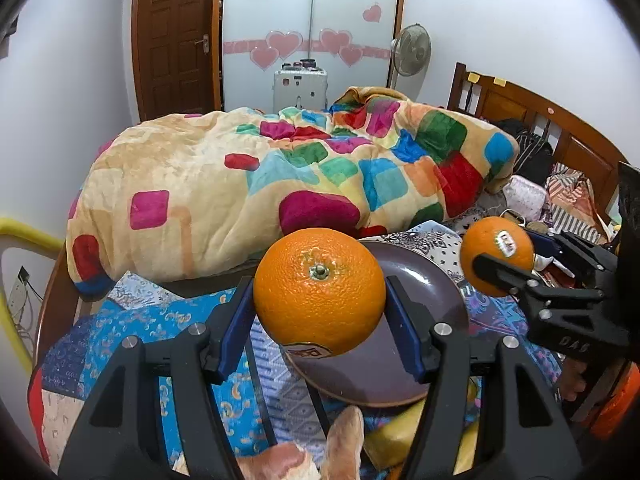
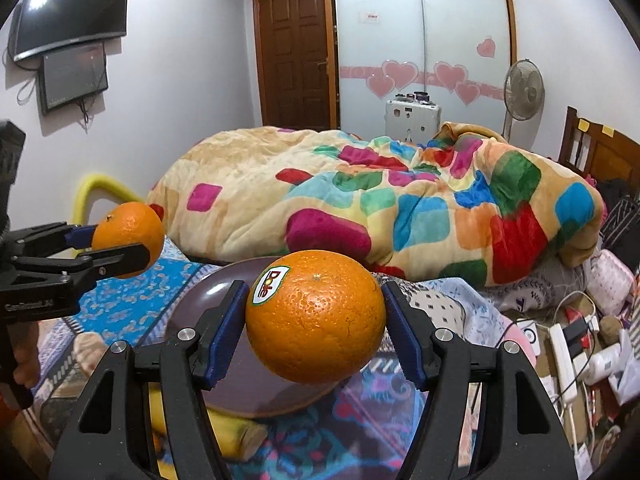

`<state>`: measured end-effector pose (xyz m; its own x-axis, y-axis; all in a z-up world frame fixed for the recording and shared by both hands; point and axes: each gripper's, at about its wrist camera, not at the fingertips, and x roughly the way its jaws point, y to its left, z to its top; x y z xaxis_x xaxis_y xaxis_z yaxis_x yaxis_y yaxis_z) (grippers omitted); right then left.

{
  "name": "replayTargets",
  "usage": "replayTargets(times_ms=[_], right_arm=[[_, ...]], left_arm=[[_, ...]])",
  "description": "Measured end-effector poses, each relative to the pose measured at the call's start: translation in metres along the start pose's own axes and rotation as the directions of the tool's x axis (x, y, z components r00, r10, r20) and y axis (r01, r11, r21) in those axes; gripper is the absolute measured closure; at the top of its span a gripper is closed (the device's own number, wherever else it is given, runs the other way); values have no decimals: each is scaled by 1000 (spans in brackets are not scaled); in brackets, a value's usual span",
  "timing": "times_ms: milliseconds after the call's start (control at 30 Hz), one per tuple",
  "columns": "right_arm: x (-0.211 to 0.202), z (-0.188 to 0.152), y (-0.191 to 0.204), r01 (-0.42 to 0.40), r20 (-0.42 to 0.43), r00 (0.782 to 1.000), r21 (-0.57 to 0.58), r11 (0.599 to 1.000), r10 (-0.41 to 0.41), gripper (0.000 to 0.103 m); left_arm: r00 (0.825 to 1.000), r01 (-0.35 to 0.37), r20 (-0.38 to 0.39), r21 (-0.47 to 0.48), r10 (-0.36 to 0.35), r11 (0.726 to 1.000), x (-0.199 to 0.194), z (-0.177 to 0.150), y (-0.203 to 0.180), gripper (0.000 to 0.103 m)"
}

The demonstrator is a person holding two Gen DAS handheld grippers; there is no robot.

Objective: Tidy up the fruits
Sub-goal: 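Lower the left tool's orange onto the dark plate while the right tool sets its orange beside it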

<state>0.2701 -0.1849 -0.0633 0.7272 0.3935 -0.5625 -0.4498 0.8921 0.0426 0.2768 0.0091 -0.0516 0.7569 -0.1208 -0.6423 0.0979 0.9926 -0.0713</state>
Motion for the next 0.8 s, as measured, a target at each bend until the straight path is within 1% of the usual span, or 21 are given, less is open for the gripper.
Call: replayTargets(times_ms=[200, 300, 400, 567, 667, 800], right_arm=[[29, 3, 5, 4, -44, 999, -32, 999, -6, 39], [44, 3, 3, -11, -80, 997, -32, 999, 8, 39], [57, 1, 3, -5, -118, 993, -46, 999, 0, 39], [71, 2, 6, 3, -163, 986, -90, 996, -18, 39], [81, 1, 8, 12, -192, 981, -122, 993, -35, 39], [86, -1, 7, -11, -221, 975, -119, 993, -16, 39]], left_arm=[[998, -10, -54, 1, 10, 1000, 30, 8, 0, 40], [995, 7, -96, -20, -9, 1000, 48, 10, 3, 40], [990, 16, -141, -38, -22, 999, 66, 12, 6, 40], [980, -2, -200, -29, -4, 1000, 90, 11, 4, 40], [970, 6, -241, -37, -15, 999, 101, 11, 4, 40], [964, -4, -265, -16, -1, 1000, 112, 10, 1, 40]])
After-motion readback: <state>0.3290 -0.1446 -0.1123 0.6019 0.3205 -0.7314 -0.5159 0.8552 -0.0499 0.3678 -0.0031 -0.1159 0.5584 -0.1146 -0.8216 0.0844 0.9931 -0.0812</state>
